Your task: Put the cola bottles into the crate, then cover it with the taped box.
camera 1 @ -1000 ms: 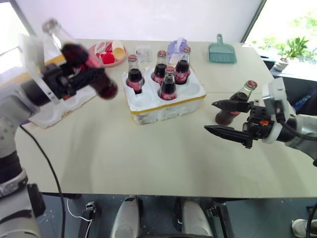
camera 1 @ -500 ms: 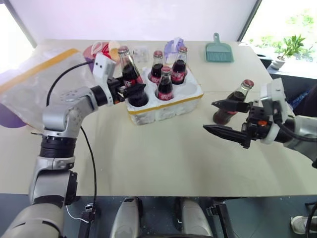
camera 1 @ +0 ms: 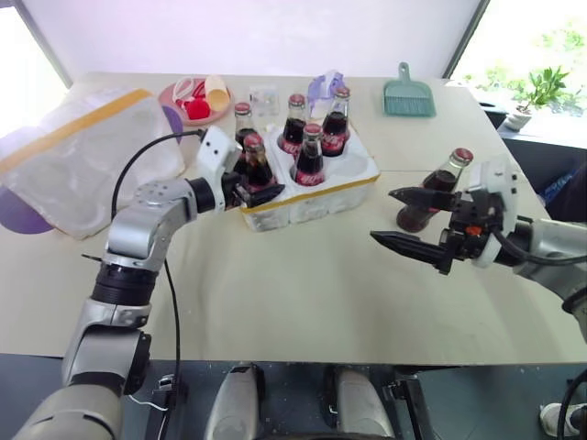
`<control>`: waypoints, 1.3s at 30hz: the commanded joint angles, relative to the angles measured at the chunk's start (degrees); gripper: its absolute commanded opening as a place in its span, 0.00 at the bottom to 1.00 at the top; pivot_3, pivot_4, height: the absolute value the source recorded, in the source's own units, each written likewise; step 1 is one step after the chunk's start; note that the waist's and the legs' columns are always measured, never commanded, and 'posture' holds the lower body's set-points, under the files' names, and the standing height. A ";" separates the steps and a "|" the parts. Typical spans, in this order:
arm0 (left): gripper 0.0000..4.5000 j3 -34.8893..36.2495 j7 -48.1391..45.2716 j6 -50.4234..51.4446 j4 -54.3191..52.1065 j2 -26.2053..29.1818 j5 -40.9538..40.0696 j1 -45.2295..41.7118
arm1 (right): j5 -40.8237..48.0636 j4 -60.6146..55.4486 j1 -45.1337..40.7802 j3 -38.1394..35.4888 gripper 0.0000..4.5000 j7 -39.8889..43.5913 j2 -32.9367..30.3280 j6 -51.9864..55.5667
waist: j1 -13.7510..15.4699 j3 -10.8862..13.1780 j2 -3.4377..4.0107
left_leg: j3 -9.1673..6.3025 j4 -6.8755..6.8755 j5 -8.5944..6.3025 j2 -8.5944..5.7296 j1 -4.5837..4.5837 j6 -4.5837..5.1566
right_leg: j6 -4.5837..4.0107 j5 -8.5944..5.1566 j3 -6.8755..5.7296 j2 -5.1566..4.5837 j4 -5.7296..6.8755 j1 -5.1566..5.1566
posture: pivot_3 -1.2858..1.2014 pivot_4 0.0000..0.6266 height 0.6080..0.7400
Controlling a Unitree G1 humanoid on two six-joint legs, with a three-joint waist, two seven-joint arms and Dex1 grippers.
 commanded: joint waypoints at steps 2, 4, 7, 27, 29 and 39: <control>0.99 10.50 -0.49 6.91 -9.05 3.27 -9.45 0.98 | -0.33 0.96 3.37 -7.11 1.00 -3.98 1.48 -0.24 | -0.04 0.00 0.00 | -0.01 -0.01 0.00 0.01 -0.02 0.00 | 0.00 0.00 0.00 0.00 0.01 -0.03 | 0.52 0.24 0.97; 0.99 16.43 -0.82 12.88 -13.25 5.74 -16.80 1.54 | -0.65 0.73 7.24 -10.34 1.00 -4.21 1.46 -0.07 | -0.07 0.00 0.00 | -0.01 -0.02 0.00 0.02 -0.02 0.00 | 0.00 0.00 0.00 0.00 0.02 -0.05 | 0.52 0.24 0.97; 0.99 24.19 -2.42 21.09 -20.01 11.41 -28.55 3.15 | -0.79 0.83 14.01 -14.46 1.00 -4.16 2.05 0.50 | -0.10 0.00 0.00 | -0.02 -0.03 0.00 0.03 -0.02 0.00 | 0.00 0.00 0.00 0.00 0.01 -0.04 | 0.52 0.24 0.97; 0.99 12.81 -3.73 18.62 -34.92 16.60 -31.59 16.01 | -18.37 25.05 -1.39 -3.43 1.00 -14.64 15.58 -12.85 | -0.09 -0.05 0.13 | 0.07 -0.15 -0.01 0.01 0.59 0.00 | -0.06 -0.04 0.13 0.01 -0.03 0.47 | 0.52 0.24 0.97; 0.99 12.66 -3.64 18.33 -34.55 16.32 -31.64 15.84 | -18.41 26.13 -2.25 -2.74 1.00 -13.85 16.26 -13.31 | -0.06 -0.05 0.13 | 0.07 -0.15 -0.01 0.01 0.59 0.00 | -0.06 -0.04 0.12 0.01 -0.04 0.47 | 0.52 0.24 0.97; 1.00 11.34 -4.22 17.22 -33.50 16.40 -30.92 15.18 | -19.25 32.99 -8.65 -0.99 0.94 -11.86 19.75 -16.53 | -0.13 -0.03 0.17 | 0.07 -0.16 -0.01 0.01 0.59 0.00 | -0.05 -0.04 0.12 0.02 -0.03 0.46 | 0.52 0.24 0.97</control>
